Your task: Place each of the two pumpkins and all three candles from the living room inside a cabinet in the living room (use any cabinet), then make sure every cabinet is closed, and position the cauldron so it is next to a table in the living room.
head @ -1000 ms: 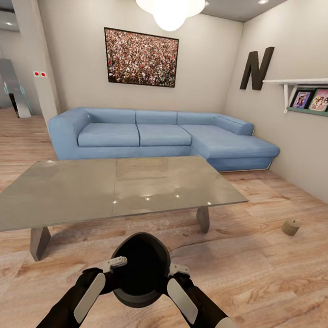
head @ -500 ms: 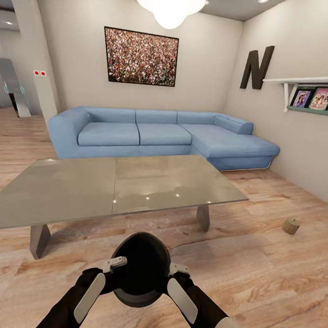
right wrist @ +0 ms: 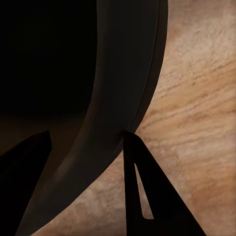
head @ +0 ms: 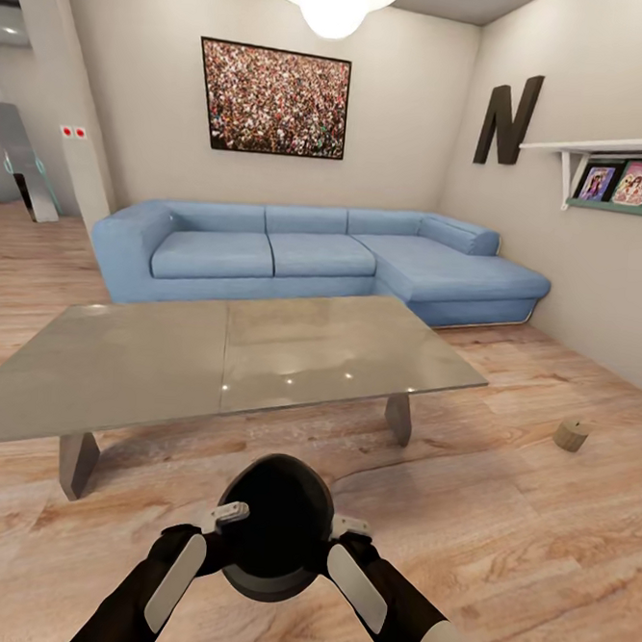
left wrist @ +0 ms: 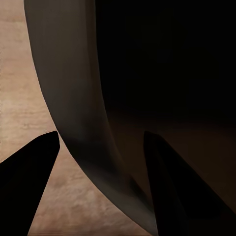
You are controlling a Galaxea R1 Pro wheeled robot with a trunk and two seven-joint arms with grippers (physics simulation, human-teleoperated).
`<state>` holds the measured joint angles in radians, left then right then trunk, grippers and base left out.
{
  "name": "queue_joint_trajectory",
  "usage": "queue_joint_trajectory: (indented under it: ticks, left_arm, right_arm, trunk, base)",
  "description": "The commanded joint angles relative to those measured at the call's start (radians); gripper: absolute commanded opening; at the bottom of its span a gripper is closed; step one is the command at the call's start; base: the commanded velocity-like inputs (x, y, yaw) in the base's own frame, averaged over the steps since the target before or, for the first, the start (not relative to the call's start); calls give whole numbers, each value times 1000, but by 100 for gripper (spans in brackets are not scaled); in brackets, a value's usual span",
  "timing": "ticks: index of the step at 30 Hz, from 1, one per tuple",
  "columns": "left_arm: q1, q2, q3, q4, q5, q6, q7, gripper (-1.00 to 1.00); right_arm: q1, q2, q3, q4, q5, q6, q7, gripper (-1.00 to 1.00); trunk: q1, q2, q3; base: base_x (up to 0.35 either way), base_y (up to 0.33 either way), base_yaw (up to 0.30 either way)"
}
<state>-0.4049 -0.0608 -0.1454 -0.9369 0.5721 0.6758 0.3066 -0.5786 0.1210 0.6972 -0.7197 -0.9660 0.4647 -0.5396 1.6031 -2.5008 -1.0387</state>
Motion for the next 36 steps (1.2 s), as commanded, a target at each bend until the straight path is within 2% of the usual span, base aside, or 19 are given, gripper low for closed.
queue_joint_trajectory:
  ticks: [1, 10, 36]
  left_arm:
    - [-1, 1, -2, -10, -8, 2, 11, -100]
    - [0, 1, -2, -10, -8, 4, 11, -100]
    - [-1, 1, -2, -11, -8, 4, 9, -100]
  right_arm:
    - [-1, -1, 4, 0, -3, 9, -10, -100]
    - [-1, -1, 3, 0, -3, 9, -10, -100]
    - [-1, -1, 4, 0, -3, 9, -10, -100]
  trunk:
    - [0, -1, -5]
    - [1, -1, -13]
    - [1, -1, -13]
  base:
    - [0, 0, 0]
    - [9, 0, 0]
    - [121, 0, 0]
